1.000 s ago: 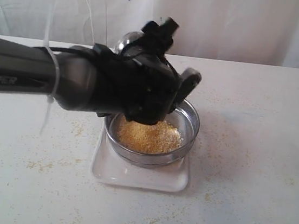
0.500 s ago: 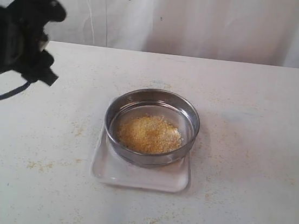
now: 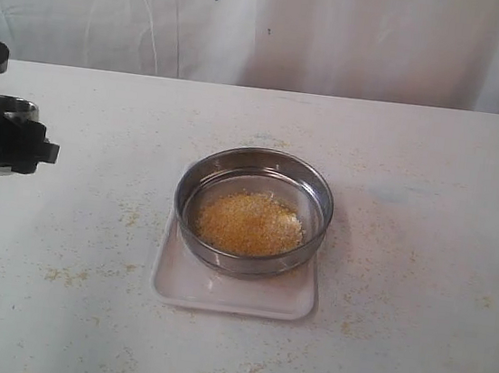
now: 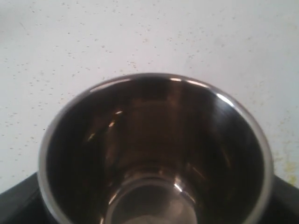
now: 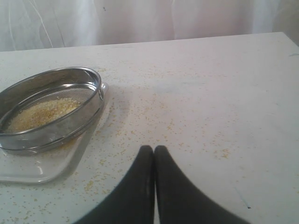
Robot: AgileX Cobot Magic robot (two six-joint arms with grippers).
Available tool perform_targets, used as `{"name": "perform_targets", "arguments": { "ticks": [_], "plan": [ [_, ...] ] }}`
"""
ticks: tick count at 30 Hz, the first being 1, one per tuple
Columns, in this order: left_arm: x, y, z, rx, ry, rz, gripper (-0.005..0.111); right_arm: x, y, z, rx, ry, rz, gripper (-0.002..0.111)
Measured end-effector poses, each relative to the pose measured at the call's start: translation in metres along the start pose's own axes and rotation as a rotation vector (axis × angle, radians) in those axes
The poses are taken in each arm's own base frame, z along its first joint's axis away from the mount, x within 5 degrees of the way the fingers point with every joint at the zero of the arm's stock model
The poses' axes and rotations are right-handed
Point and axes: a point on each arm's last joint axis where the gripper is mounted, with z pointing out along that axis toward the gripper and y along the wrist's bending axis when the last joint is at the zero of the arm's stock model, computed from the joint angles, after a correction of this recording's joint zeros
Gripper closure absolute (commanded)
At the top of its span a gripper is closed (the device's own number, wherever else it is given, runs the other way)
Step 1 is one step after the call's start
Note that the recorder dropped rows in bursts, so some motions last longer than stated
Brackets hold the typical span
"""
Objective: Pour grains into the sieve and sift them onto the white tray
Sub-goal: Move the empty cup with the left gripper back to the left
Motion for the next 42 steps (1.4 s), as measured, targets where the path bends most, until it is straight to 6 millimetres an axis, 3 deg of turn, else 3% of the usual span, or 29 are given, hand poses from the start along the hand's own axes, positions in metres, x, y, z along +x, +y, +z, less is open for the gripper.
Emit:
{"name": "perform_targets", "arguments": {
  "ticks": [4, 8, 16, 28, 34, 42],
  "plan": [
    [0.0, 0.002, 0.001, 0.072, -0.024, -0.047, 0.107, 0.0, 0.0, 0.0, 0.0, 0.0, 0.0, 0.108],
    [0.01, -0.005, 0.002, 0.153, -0.086, 0.052, 0.107, 0.0, 0.0, 0.0, 0.0, 0.0, 0.0, 0.108],
    [0.028, -0.005, 0.003, 0.157, -0.184, 0.035, 0.107, 0.0, 0.0, 0.0, 0.0, 0.0, 0.0, 0.108],
    [0.063, 0.005, 0.036, 0.041, -0.272, -0.065, 0.107, 0.0, 0.0, 0.0, 0.0, 0.0, 0.0, 0.108],
    [0.082, 0.009, 0.059, -0.028, -0.235, -0.113, 0.107, 0.0, 0.0, 0.0, 0.0, 0.0, 0.0, 0.108],
    [0.092, 0.01, 0.07, -0.046, -0.231, -0.129, 0.069, 0.0, 0.0, 0.0, 0.0, 0.0, 0.0, 0.108]
  ]
}}
